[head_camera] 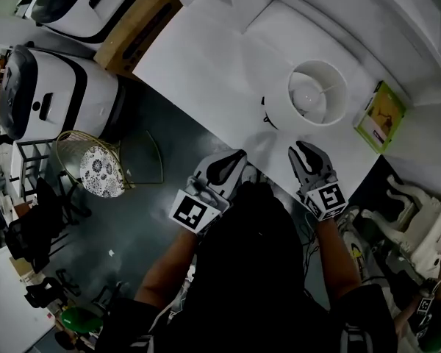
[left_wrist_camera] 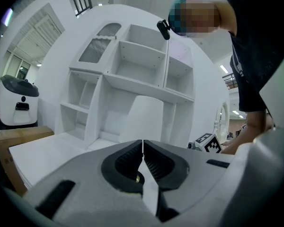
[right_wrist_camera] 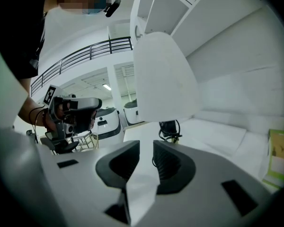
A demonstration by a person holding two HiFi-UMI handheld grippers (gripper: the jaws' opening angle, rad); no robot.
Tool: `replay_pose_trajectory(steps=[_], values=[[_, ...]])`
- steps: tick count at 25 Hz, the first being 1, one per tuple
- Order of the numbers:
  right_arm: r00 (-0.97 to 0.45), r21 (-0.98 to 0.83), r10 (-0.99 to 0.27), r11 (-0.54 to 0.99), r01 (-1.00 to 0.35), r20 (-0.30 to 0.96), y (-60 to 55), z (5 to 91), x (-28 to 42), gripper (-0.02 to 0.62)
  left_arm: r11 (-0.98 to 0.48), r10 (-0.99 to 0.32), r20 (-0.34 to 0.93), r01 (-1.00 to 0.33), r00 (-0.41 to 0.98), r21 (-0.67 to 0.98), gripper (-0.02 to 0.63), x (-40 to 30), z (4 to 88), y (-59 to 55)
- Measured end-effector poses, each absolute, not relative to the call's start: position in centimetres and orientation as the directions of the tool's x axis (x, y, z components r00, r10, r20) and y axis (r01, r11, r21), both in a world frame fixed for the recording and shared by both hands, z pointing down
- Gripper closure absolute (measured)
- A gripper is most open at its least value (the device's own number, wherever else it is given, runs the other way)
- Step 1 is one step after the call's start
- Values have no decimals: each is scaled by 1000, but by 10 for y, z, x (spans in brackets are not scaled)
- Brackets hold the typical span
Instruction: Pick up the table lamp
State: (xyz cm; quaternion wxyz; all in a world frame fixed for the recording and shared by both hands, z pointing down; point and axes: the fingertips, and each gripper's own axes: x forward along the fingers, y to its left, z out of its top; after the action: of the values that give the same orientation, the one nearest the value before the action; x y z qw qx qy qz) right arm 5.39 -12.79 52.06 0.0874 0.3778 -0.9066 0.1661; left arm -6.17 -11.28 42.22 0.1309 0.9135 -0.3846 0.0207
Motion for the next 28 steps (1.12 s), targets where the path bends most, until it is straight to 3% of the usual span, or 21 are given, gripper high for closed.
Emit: replay_pose_trajectory(steps=[28], values=[[-550, -171, -758, 526, -833, 350, -178, 611, 66, 515, -619, -735, 184, -756, 653, 212, 581, -93, 501, -125]])
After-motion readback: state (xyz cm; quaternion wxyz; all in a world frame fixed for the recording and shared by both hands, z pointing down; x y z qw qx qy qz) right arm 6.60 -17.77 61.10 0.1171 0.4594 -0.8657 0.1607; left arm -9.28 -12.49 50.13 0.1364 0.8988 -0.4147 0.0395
